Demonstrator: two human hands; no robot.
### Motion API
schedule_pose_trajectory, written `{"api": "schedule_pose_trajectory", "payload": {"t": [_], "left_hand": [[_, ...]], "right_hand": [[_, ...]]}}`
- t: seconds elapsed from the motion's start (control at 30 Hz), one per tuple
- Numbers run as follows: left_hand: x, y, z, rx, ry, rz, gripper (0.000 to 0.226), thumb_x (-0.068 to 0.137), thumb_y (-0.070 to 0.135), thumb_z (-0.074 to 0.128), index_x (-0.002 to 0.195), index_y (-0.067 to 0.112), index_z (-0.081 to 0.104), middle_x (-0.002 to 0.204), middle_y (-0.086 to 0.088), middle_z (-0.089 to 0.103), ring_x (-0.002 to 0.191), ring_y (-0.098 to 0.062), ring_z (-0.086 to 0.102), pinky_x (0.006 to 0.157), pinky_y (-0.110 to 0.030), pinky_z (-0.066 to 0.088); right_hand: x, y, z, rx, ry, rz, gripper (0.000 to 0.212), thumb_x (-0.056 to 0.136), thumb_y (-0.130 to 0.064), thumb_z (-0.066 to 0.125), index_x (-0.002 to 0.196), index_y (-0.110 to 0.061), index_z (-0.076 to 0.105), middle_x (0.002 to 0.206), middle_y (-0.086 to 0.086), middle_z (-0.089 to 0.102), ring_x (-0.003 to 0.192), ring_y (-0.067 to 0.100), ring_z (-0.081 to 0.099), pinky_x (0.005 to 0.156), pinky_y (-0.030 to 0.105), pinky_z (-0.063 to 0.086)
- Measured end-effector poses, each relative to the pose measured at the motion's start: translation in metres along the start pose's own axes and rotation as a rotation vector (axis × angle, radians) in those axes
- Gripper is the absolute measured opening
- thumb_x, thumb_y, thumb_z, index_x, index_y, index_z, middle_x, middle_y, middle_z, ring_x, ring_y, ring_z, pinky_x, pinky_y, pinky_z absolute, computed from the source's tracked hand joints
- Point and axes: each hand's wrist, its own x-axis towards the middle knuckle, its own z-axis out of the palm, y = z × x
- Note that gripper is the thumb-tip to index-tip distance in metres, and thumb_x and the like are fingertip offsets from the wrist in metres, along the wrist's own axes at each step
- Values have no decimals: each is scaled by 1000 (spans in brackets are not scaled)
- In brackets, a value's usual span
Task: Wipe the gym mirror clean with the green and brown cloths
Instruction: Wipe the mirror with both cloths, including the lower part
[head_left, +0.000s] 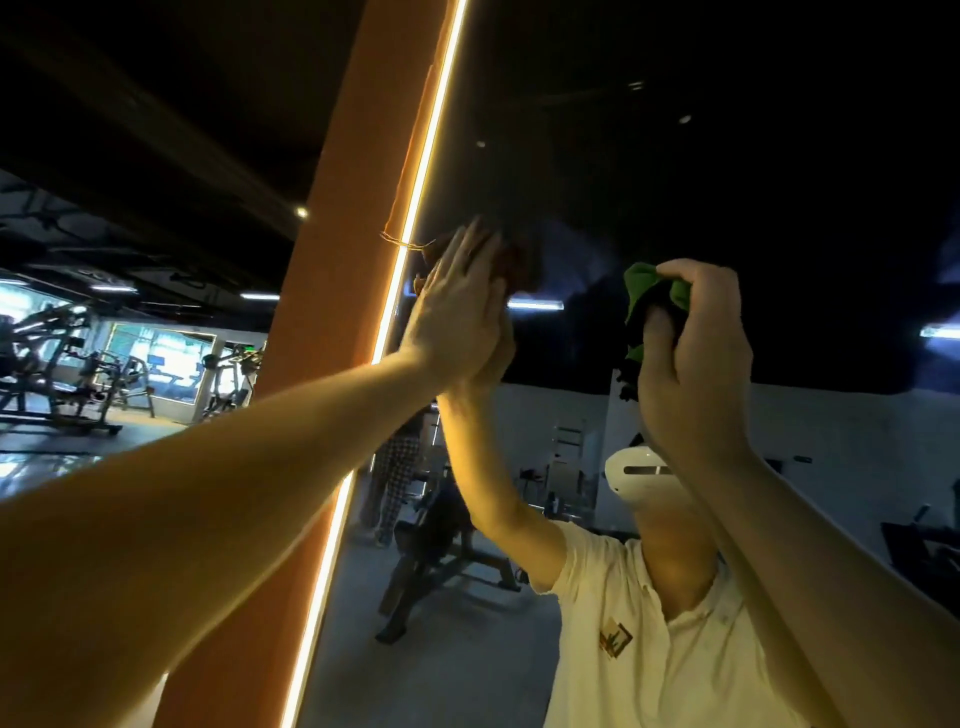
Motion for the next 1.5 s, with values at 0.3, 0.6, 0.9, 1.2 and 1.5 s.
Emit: {"api": "schedule_pose_trajectory", "payload": {"t": [0.3,0.6,0.9,1.2,1.5], "left_hand": [[-112,55,-8,52,-388,504,63,104,26,52,161,16,29,172,-11,14,160,-24,3,130,-40,8],[-126,-16,-17,-8,7,-184,53,106,25,38,154,2,41,160,-18,39,150,-35,36,119,-56,34],[-241,80,-10,-106,-253,-14,59,105,21,50,161,14,32,170,-13,22,159,-28,16,126,-57,23],[-185,-15,-55,279,-251,49,63,110,41,18,146,3,53,156,-22,45,144,-39,42,121,-45,28],[-337,84,-27,-54,-346,3,62,103,20,49,162,16,30,170,-13,21,158,-29,17,127,-53,23]], "right_hand": [[2,-4,-5,40,113,58,30,104,-9,47,132,0,49,127,17,53,107,18,57,83,33,55],[-1,1,3,-206,-43,-1,34,100,-21,42,130,-9,53,123,17,54,96,27,57,77,43,53],[-63,-25,-22,-231,-269,-7,35,96,-20,42,125,-7,56,113,15,56,93,24,54,78,34,42],[-107,-47,-42,-293,-509,-35,33,94,-22,37,119,-10,55,109,13,58,93,27,56,80,33,39],[-154,-74,-52,-299,-645,-12,29,93,-12,46,121,-18,48,112,7,54,97,24,50,84,31,33]]}}
